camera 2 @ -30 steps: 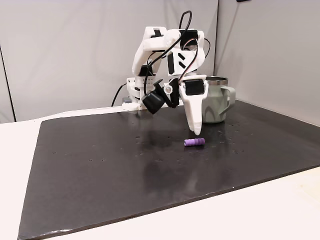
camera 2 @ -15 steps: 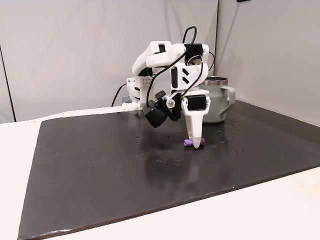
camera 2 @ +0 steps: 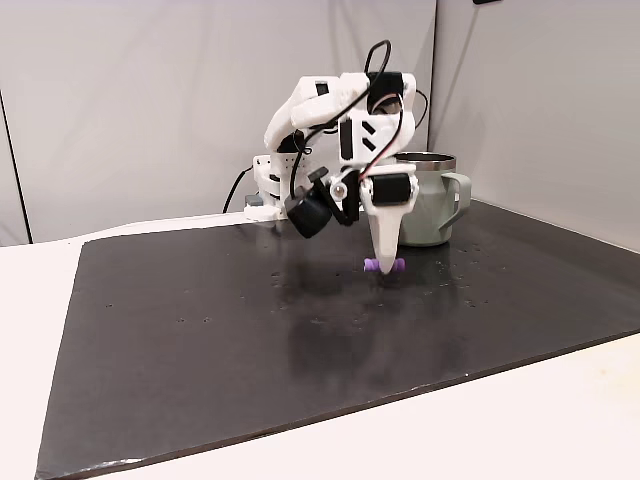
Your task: Grasp a pengrip and put it in the cup.
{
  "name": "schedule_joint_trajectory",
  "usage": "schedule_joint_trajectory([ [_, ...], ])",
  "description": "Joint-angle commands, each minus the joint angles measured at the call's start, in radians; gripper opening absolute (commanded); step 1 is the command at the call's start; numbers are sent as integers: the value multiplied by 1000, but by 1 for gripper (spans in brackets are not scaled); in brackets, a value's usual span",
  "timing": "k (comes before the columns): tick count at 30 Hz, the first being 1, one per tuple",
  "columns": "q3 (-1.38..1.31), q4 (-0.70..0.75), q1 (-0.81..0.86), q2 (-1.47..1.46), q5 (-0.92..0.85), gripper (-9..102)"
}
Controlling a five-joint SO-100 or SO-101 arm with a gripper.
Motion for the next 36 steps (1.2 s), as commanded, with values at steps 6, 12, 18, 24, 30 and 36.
schedule_joint_trajectory([
  [6, 221, -11, -43, 537, 8, 0],
  [12, 460, -57, -184, 864, -28, 0],
  [18, 680, -83, -354, 1058, -129, 0],
  [24, 847, -63, -445, 1149, -215, 0],
  [30, 914, -15, -523, 1127, -291, 0],
  [36, 936, 31, -586, 1068, -333, 0],
])
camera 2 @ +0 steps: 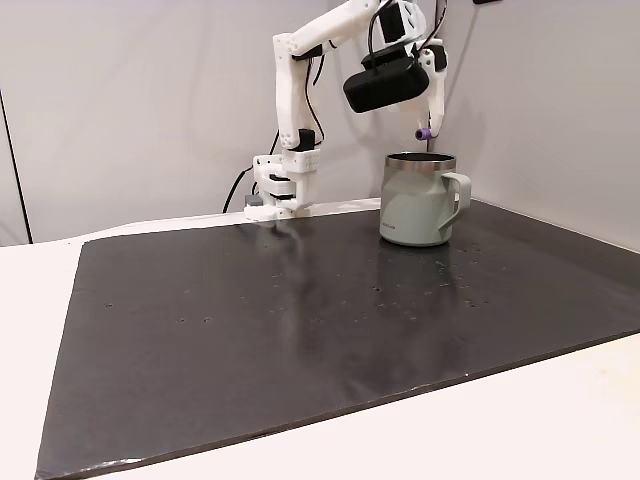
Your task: Grasp a pengrip and put it in the cup.
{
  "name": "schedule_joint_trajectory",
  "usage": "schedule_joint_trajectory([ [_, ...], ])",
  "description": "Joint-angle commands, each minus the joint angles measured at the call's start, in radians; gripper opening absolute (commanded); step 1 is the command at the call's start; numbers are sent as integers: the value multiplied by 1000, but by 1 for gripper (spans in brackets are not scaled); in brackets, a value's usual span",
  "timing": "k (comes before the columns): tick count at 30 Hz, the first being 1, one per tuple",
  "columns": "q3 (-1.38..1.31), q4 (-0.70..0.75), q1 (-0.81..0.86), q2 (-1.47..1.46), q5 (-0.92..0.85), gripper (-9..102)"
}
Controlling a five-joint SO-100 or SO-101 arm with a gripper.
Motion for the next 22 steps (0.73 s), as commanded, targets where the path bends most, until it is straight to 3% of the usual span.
schedule_joint_trajectory([
  [1, 6, 29, -38, -8, -20, 0],
  [8, 63, 38, -55, -14, -34, 0],
  [14, 63, 38, -55, -3, -26, 18],
  [22, 63, 38, -54, -2, -25, 18],
])
